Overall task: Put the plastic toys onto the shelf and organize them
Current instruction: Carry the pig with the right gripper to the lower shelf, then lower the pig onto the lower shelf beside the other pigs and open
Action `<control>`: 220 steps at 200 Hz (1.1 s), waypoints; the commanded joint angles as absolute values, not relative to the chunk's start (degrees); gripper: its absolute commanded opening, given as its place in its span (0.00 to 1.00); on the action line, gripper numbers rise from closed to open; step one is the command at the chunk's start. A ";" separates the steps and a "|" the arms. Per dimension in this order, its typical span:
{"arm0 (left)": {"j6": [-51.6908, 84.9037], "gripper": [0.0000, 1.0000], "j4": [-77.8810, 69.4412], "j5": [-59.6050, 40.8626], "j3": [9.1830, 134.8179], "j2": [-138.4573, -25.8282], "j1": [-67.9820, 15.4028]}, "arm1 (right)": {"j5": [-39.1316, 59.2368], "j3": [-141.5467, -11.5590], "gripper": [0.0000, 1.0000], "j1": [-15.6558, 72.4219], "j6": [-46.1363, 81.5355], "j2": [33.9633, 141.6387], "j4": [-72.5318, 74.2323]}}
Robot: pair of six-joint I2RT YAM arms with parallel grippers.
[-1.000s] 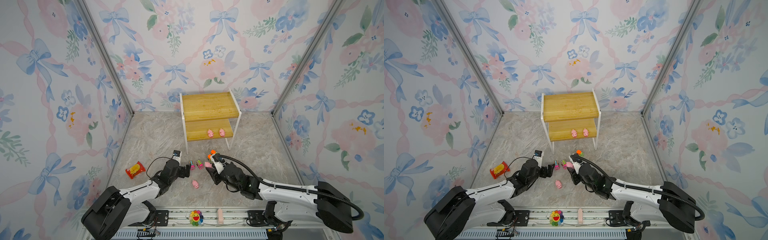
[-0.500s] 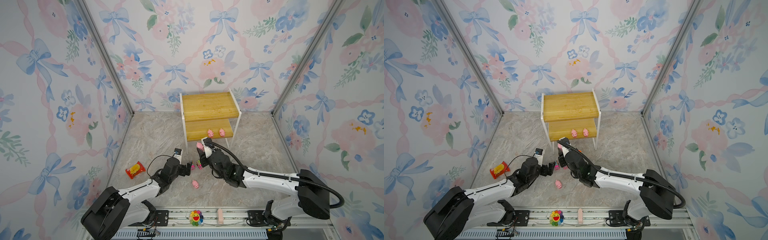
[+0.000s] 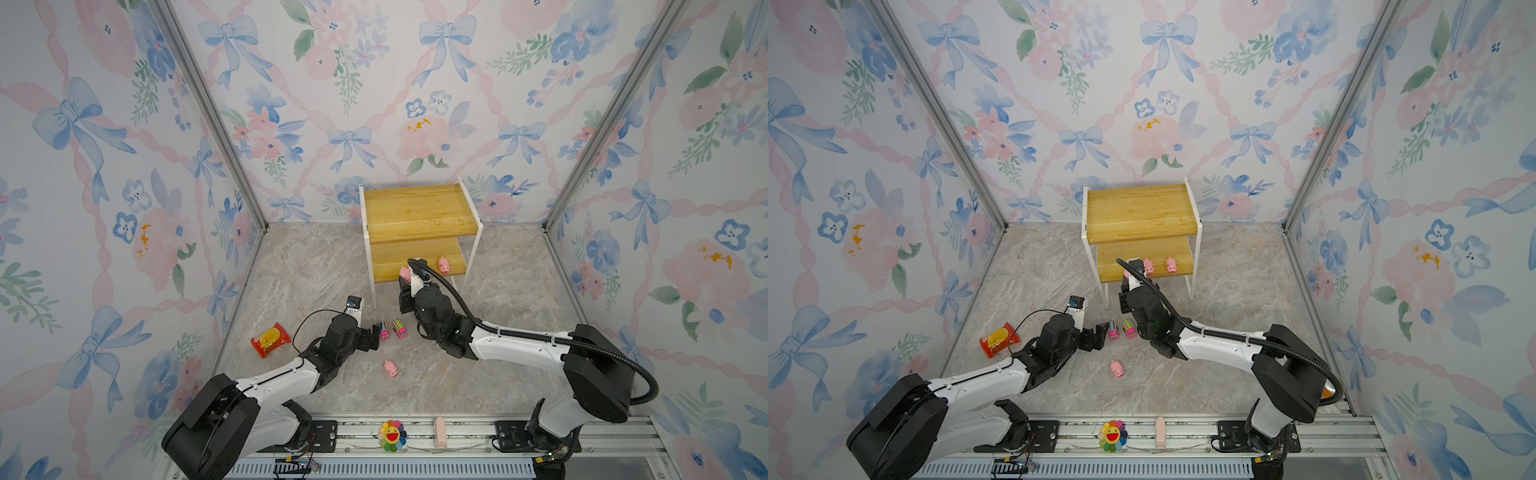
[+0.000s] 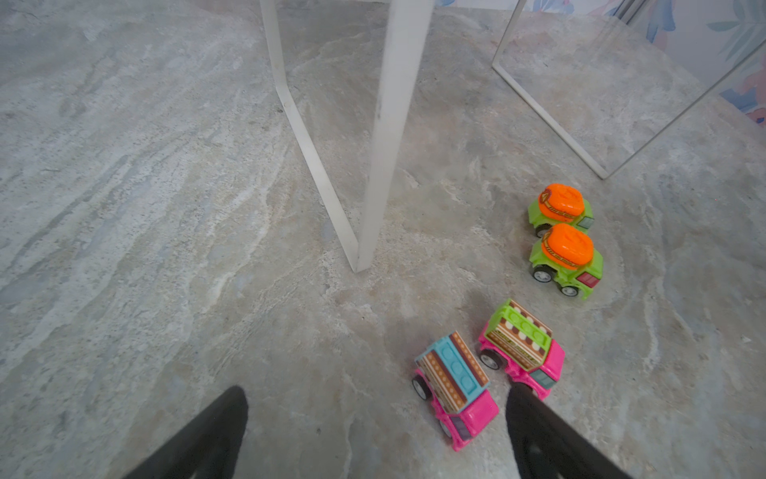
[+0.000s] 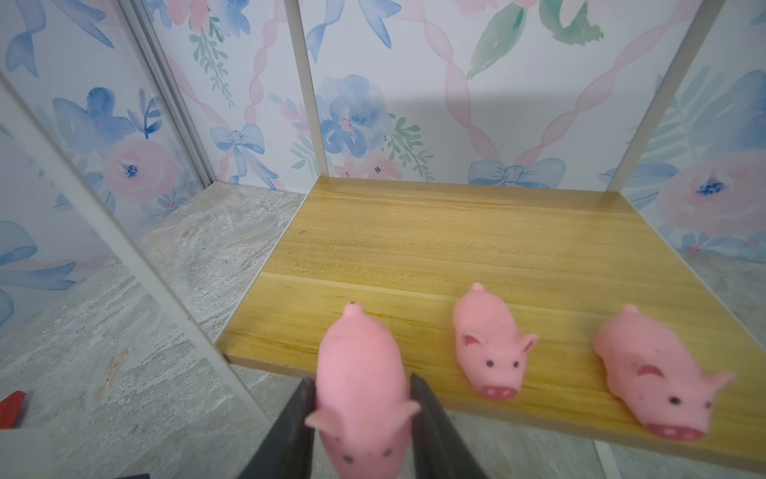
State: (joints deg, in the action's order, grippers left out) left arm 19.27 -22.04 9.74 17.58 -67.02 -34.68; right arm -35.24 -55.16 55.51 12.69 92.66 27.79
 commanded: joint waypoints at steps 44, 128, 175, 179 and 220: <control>18.12 0.98 -20.85 9.87 18.28 -67.32 -33.67 | -34.72 -59.23 0.39 53.97 12.75 98.03 32.30; 18.11 0.98 -20.92 10.08 18.99 -68.99 -33.31 | -33.69 -61.03 0.39 53.22 11.97 100.18 32.61; 18.15 0.98 -20.97 10.54 19.16 -69.64 -33.10 | -33.39 -61.56 0.39 52.91 11.86 100.89 32.65; 18.20 0.98 -20.92 10.48 19.17 -69.70 -33.06 | -33.48 -61.55 0.39 52.91 11.86 100.90 32.62; 18.45 0.98 -20.93 11.31 18.78 -68.94 -33.03 | -33.66 -61.83 0.39 52.58 11.57 101.21 32.71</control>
State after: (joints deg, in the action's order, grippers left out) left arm 19.07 -21.23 10.22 18.17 -69.19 -33.34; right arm -33.47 -60.01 53.28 12.36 100.42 31.14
